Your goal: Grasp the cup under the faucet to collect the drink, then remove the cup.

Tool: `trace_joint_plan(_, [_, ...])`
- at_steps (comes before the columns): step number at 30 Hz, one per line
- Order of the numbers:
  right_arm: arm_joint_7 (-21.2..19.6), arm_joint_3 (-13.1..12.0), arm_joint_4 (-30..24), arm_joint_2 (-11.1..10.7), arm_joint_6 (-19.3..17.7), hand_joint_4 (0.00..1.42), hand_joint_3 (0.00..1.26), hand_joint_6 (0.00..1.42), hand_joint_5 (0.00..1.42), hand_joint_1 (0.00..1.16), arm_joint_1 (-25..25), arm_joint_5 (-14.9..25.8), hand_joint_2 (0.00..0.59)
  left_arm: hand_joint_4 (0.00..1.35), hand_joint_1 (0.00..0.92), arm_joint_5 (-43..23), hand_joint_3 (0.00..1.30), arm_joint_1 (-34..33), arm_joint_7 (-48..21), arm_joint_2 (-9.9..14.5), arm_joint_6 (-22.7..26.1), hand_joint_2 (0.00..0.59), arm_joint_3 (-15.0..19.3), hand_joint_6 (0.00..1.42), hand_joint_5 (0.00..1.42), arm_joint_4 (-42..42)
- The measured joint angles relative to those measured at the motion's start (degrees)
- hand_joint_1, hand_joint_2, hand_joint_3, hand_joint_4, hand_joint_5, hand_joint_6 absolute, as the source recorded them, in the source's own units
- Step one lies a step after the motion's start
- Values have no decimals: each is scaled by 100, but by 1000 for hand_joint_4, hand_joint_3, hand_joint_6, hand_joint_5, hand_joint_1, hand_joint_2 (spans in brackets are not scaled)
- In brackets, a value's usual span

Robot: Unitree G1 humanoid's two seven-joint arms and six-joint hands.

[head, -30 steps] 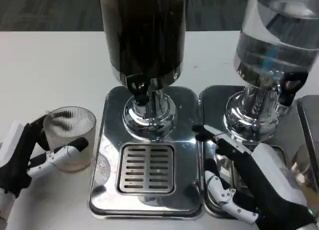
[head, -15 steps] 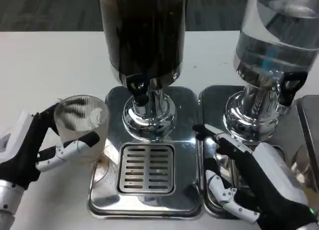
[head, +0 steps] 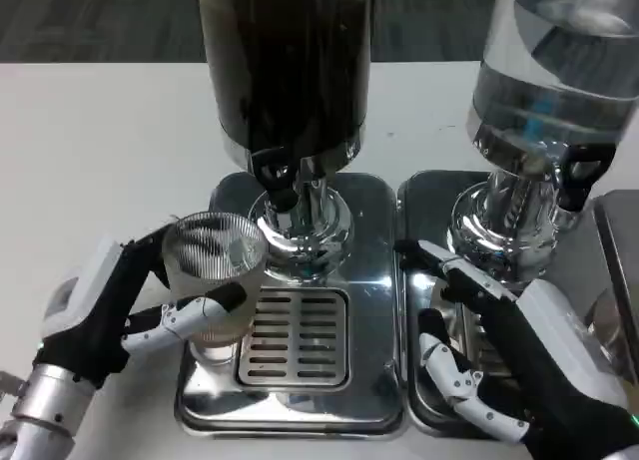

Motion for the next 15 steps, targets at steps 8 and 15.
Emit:
trace_joint_plan(8, [0,-20,-43,12,0,224,169,266,183,474,102,0,586,463,172,154,380,-227,-33,-145,38,190,-220,720,677,60])
trace_joint_plan(15, [0,-24,-46,38,1,224,169,266,183,474,104,-13,586,462,167,168,378,-375,-119,-155,42,187,-358,712,675,139])
